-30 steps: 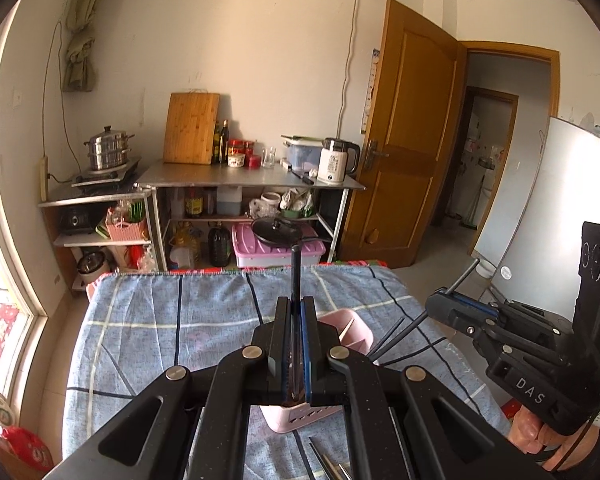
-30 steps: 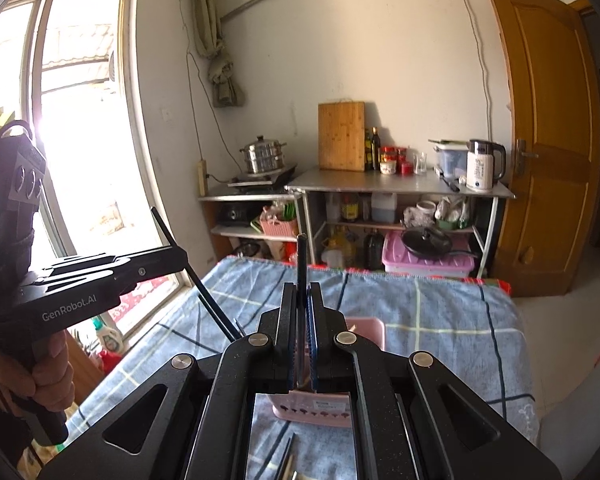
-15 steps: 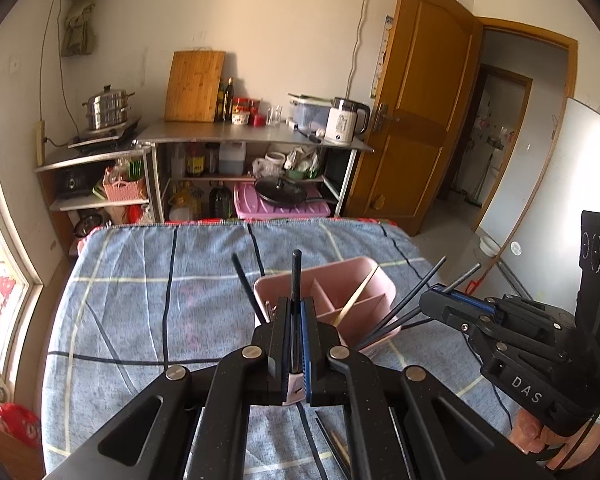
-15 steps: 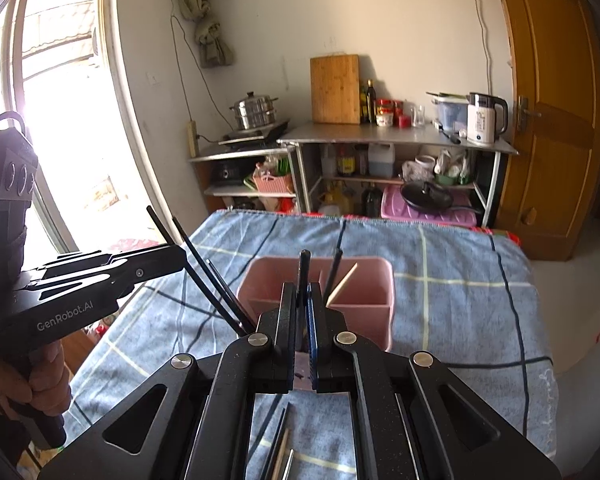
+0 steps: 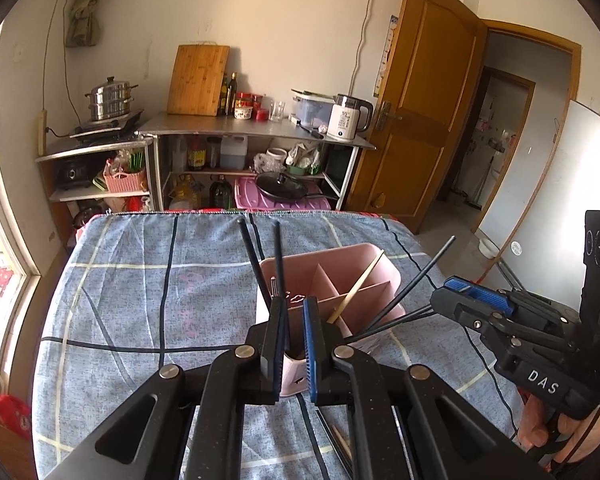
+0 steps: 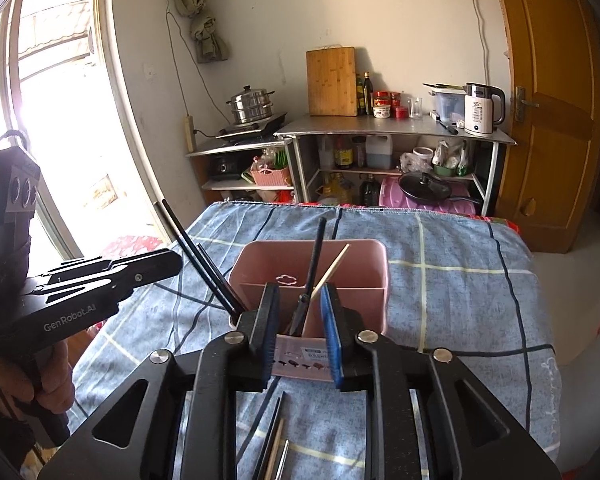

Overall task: Organize utensils
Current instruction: 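Open both grippers to release the chopsticks into the basket, then move both open grippers back down to the remaining chopsticks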

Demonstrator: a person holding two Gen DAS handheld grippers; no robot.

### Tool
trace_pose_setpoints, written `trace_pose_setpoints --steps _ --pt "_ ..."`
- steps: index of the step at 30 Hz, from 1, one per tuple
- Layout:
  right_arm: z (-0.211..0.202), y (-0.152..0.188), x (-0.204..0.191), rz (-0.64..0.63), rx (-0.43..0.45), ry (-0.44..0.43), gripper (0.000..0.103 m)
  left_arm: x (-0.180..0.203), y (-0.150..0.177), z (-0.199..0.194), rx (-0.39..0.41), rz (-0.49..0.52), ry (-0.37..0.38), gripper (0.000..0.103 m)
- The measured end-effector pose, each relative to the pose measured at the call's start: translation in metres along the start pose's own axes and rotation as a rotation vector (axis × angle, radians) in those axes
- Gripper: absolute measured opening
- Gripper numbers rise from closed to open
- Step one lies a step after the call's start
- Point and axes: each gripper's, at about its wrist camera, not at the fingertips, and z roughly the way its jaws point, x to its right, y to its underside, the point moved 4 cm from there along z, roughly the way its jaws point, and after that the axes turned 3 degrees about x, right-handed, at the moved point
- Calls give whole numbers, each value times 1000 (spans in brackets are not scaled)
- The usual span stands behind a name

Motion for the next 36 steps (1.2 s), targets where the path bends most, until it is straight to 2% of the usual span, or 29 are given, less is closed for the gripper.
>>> trace_pose_setpoints --steps 10,19,28,36 --pt "-31 9 6 22 47 -2 24 5 10 -36 68 0 -18 11" --pt "-55 41 7 38 49 -14 24 10 47 -62 105 -6 -25 11" --pt "-62 88 7 62 -20 -22 24 18 94 -65 65 -8 -13 11" --pt "-56 126 9 83 -102 -18 24 16 136 -60 -9 -29 -4 11"
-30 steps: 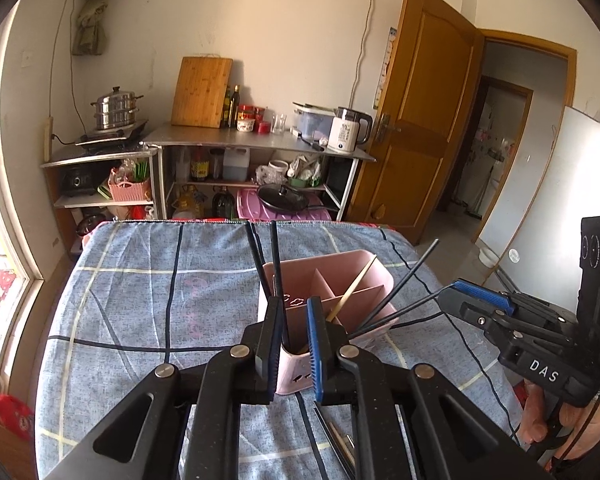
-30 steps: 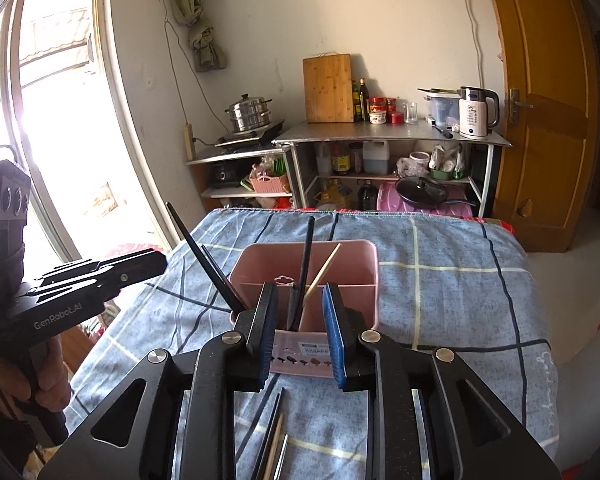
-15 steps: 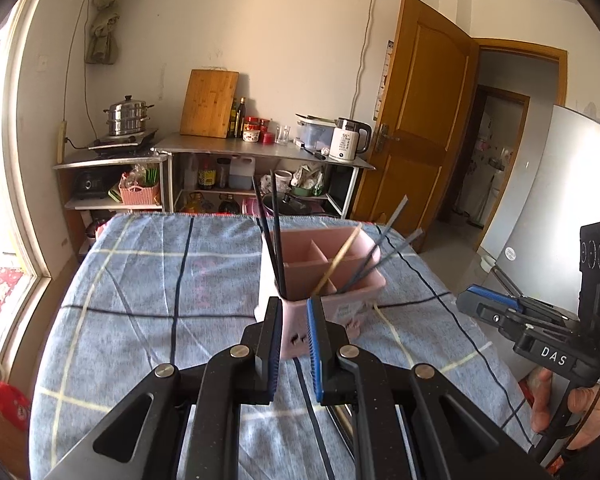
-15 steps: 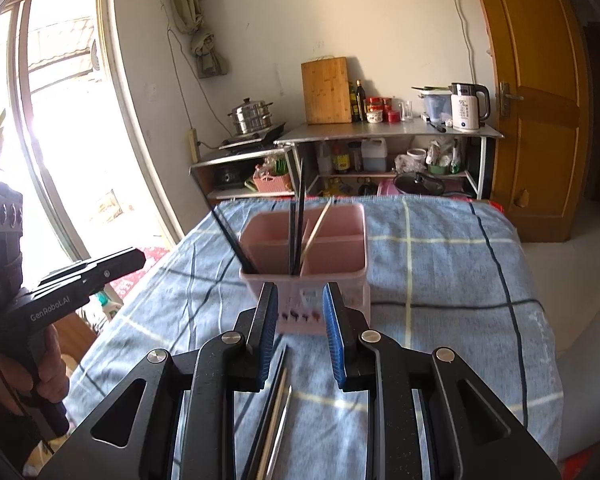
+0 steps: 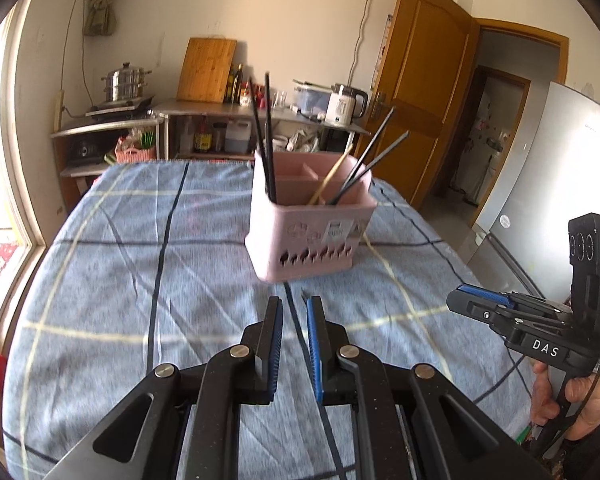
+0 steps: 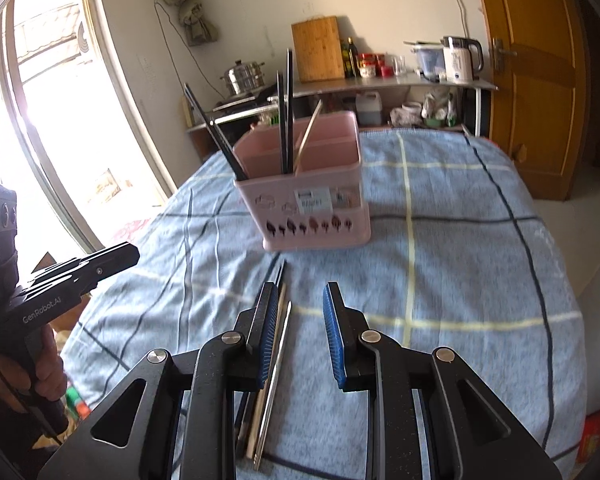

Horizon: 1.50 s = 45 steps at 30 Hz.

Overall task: Organize utensils
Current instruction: 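Move both open grippers back down to the remaining chopsticks, then close right gripper on silver metal chopstick while left gripper grasps wooden chopstick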

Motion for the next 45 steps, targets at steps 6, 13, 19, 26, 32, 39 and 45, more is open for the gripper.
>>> trace_pose_setpoints --steps 6,13,19,26,32,39,45 --pt "16 17 -6 -15 -57 -12 24 -5 17 7 -40 -17 -4 11" --pt "37 32 -8 -15 -118 -19 24 -10 25 14 -64 -30 -4 11" --pt "59 40 -8 -11 -170 -16 24 -14 30 23 -86 -43 -1 11" --pt "86 51 -14 -27 -241 -10 24 -19 34 30 -103 -59 4 11" --pt "99 55 -12 -27 -271 14 16 -20 36 36 -116 -71 6 11" --pt "99 55 -17 -64 -267 45 7 -8 37 50 -155 -65 36 11" --pt "93 57 -3 -37 -263 54 6 12 37 78 -206 -54 79 12"
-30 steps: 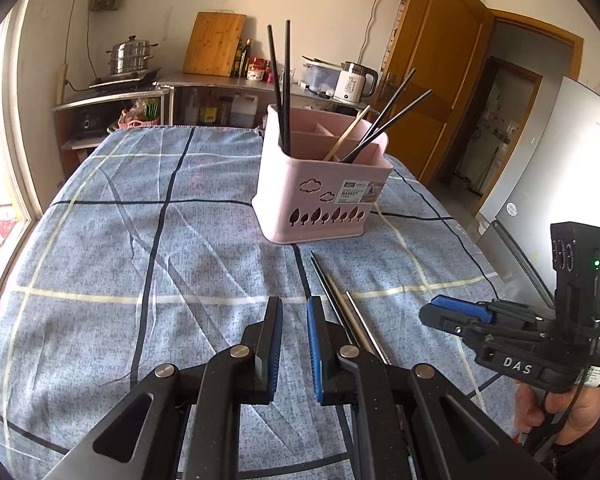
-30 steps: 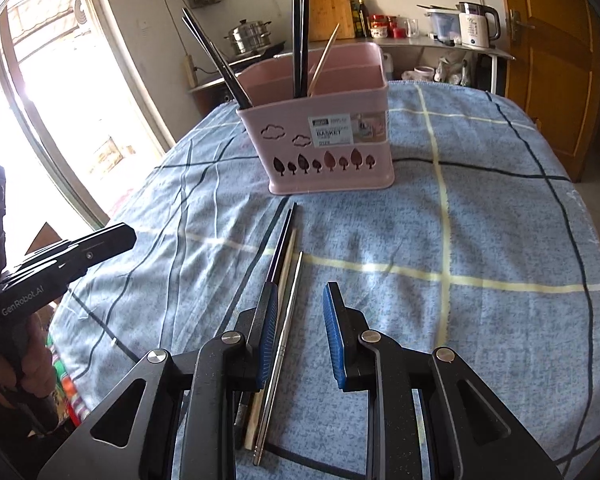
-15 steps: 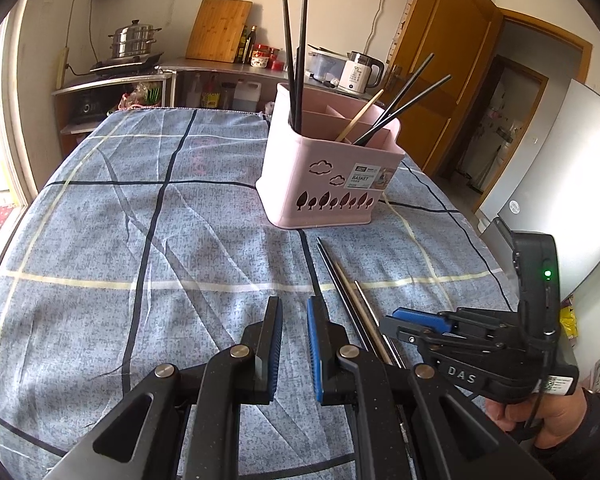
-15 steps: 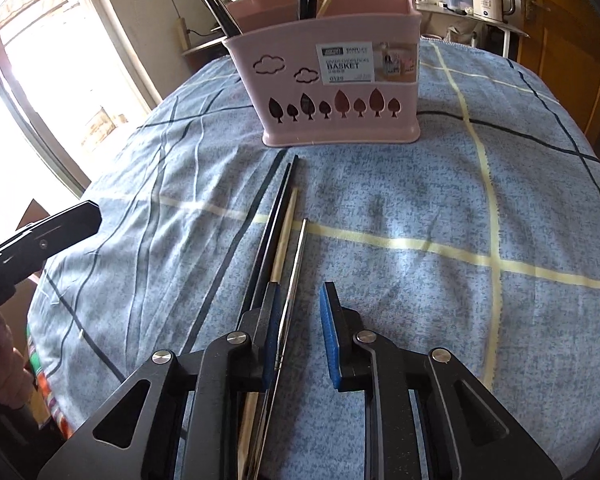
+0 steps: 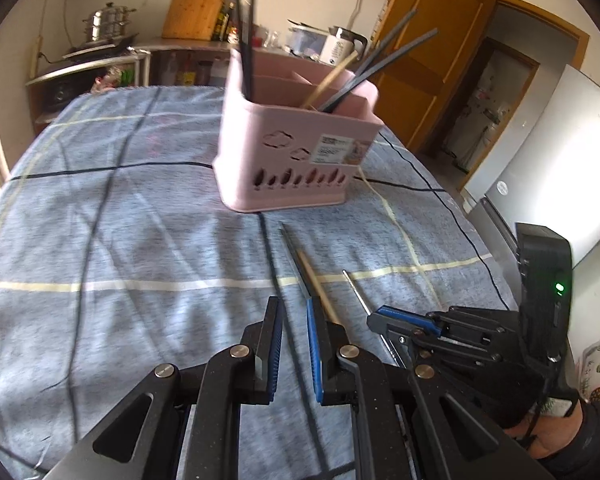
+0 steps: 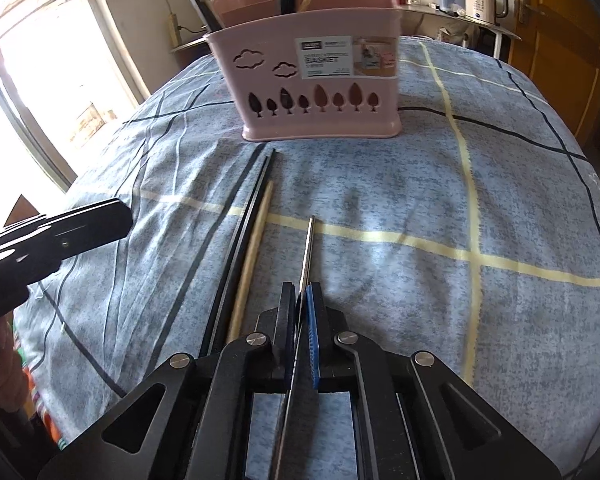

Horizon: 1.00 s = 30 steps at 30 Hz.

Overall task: Organize utensils
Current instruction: 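Close right gripper on silver metal chopstick while left gripper grasps wooden chopstick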

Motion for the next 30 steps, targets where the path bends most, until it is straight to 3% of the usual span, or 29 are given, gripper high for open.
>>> trace_pose_setpoints --steps 5,9,13,20,30 --pt "-7 5 19 37 1 5 6 10 -3 31 -43 2 -15 12" --pt "-11 7 27 49 3 2 6 13 0 48 -69 -9 -31 24" --pt "-11 7 28 51 5 -3 6 12 7 62 -101 -8 -73 25" --pt "-11 7 29 53 9 -11 6 21 14 62 -80 101 -130 31" --pt "-13 10 34 70 11 -11 6 -6 13 43 -103 132 -206 31"
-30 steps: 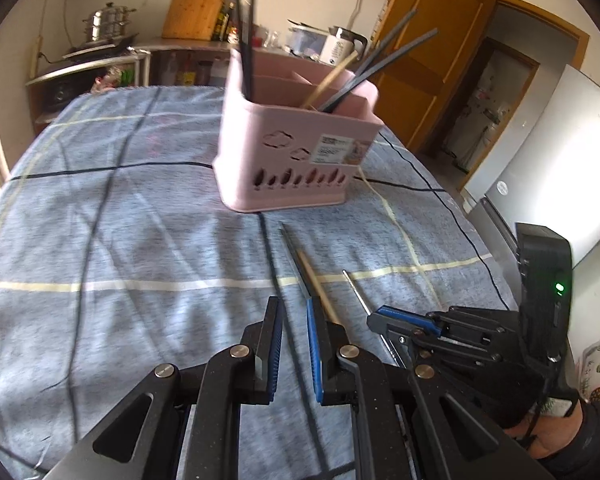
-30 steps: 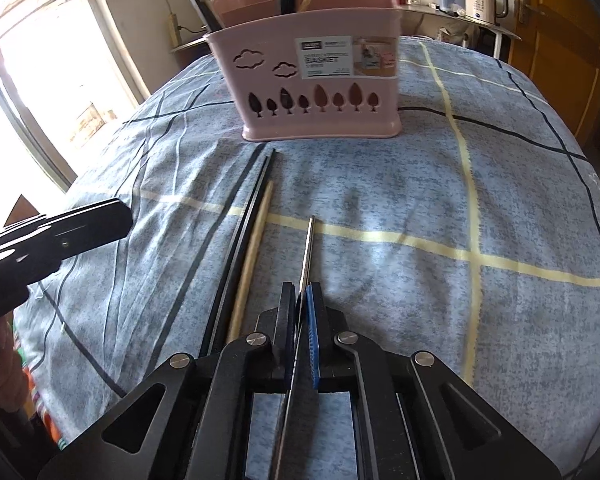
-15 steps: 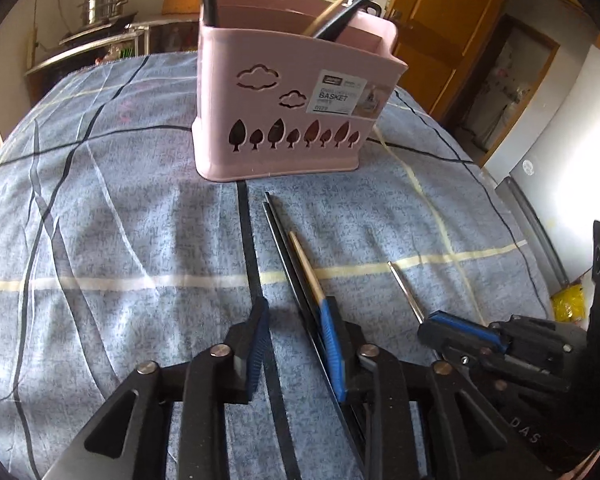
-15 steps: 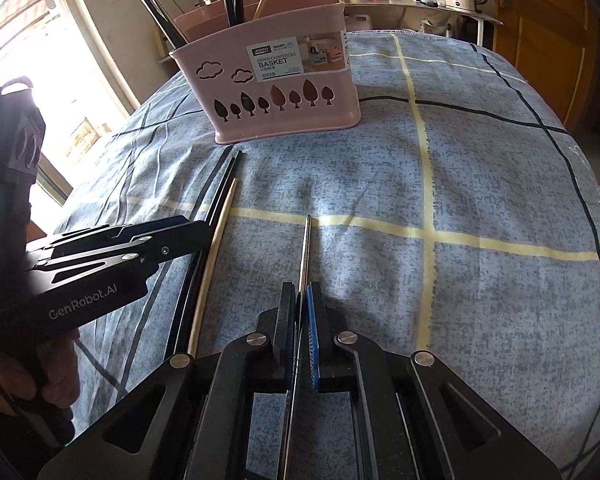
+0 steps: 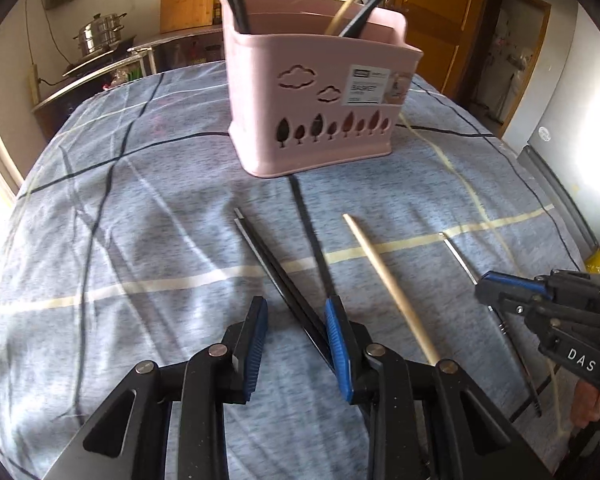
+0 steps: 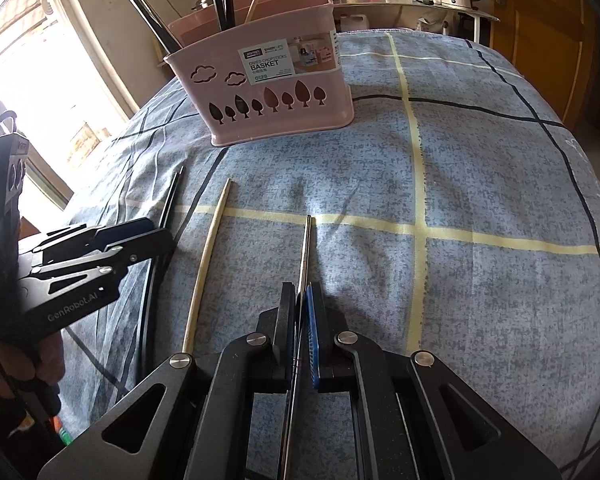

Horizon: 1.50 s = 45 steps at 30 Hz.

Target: Organize utensils

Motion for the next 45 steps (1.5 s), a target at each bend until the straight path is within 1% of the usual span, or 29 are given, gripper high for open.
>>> trace_pose_setpoints --steps 1,2,5,7,10,12,15,16,17,18,21,23,25,29,33,34,38,41,42,45 --pt "0 0 1 2 1 0 6 0 -2 -1 0 -1 -6 31" --pt "0 0 1 3 1 0 6 2 -4 -4 6 -4 5 31" --pt "0 0 2 6 1 2 6 14 -16 -11 40 0 46 31" --pt "0 -1 3 5 1 5 6 23 -26 -9 44 8 76 31" --pt "-1 -2 6 10 0 13 6 31 -33 5 15 -25 118 31" --pt "-2 -1 8 13 1 19 6 32 -35 15 -7 -38 107 31" --pt "-4 -1 12 22 2 26 6 35 -36 28 -34 -53 122 31" --pt "-4 -1 14 25 3 29 6 35 -36 31 -33 -48 120 30" --pt "-4 -1 15 26 4 30 6 39 -35 30 -25 -32 125 21" --pt "-4 -1 15 29 5 29 6 45 -33 31 -25 -7 142 9" --pt "-5 -2 16 32 7 30 6 58 -29 30 -22 55 173 8" --pt "-5 -2 18 37 7 29 6 61 -28 30 -25 70 190 8" --pt "-5 -3 19 45 6 28 6 61 -27 28 -30 75 190 8" --pt "-3 -7 19 39 0 29 6 57 -30 31 -44 71 166 8" --pt "2 -15 18 14 -18 43 6 63 -36 34 -64 106 140 9" --pt "4 -16 18 8 -22 46 7 63 -37 35 -67 101 138 9" --pt "12 -25 14 -39 -40 60 8 60 -39 37 -70 62 146 9" --pt "17 -29 14 -39 -47 55 8 60 -39 37 -62 62 149 9" --pt "18 -30 14 -37 -46 53 4 60 -39 37 -59 65 153 9" --pt "18 -31 16 -35 -45 48 4 56 -39 36 -60 51 166 8"
